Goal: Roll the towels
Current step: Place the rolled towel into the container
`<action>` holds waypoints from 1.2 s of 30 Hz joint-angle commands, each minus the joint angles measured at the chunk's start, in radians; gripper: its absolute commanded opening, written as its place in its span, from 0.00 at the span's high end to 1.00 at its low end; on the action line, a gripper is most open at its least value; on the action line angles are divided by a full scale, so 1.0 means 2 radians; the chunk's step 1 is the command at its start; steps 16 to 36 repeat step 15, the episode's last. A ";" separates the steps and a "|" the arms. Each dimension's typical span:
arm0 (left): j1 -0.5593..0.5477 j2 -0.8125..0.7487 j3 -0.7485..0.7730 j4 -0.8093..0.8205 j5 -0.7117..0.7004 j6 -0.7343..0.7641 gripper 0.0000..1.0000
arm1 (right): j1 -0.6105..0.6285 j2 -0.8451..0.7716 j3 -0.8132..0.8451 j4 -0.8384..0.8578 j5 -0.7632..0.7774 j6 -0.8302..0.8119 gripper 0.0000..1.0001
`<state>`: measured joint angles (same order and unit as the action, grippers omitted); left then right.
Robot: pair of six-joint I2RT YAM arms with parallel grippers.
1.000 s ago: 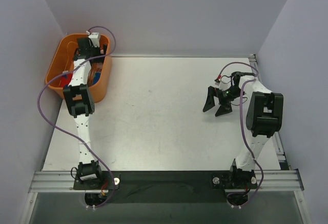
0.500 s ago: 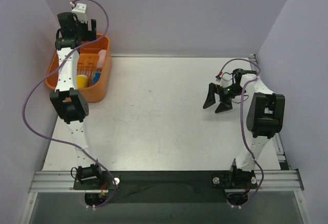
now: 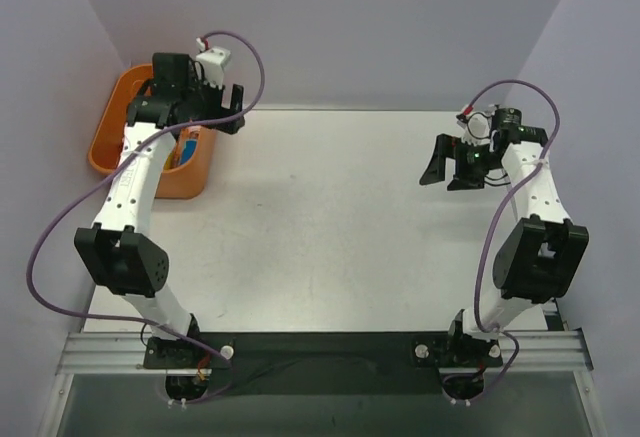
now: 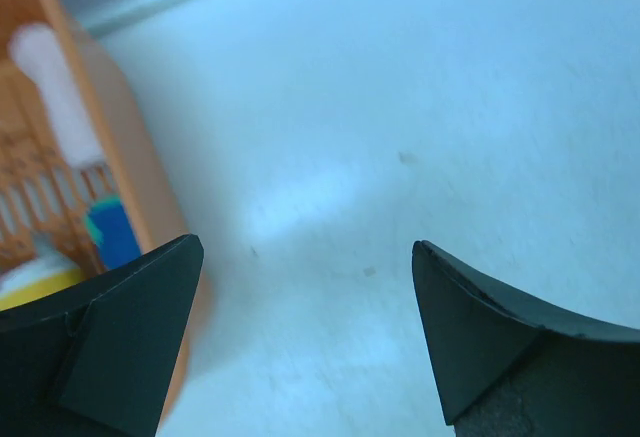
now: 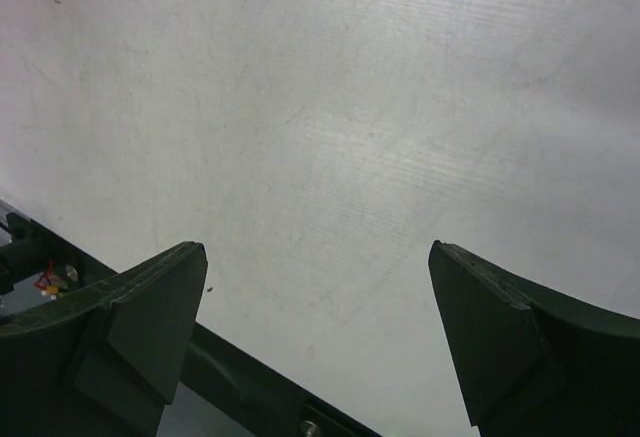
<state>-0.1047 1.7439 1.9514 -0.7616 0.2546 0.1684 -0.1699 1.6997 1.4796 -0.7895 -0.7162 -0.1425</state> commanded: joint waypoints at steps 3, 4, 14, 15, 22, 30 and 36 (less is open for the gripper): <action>-0.032 -0.063 -0.166 -0.012 0.025 -0.044 0.03 | 0.007 -0.097 -0.068 -0.002 0.054 0.045 0.00; -0.037 -0.073 -0.192 -0.004 0.028 -0.046 0.03 | 0.012 -0.110 -0.085 0.000 0.054 0.046 0.00; -0.083 -0.175 -0.395 0.076 -0.005 -0.050 0.03 | 0.028 -0.240 -0.237 0.012 0.081 0.036 0.00; -0.084 -0.178 -0.397 0.077 -0.005 -0.049 0.03 | 0.027 -0.249 -0.241 0.011 0.081 0.035 0.00; -0.084 -0.178 -0.397 0.077 -0.005 -0.049 0.03 | 0.027 -0.249 -0.241 0.011 0.081 0.035 0.00; -0.084 -0.178 -0.397 0.077 -0.005 -0.049 0.03 | 0.027 -0.249 -0.241 0.011 0.081 0.035 0.00; -0.084 -0.178 -0.397 0.077 -0.005 -0.049 0.03 | 0.027 -0.249 -0.241 0.011 0.081 0.035 0.00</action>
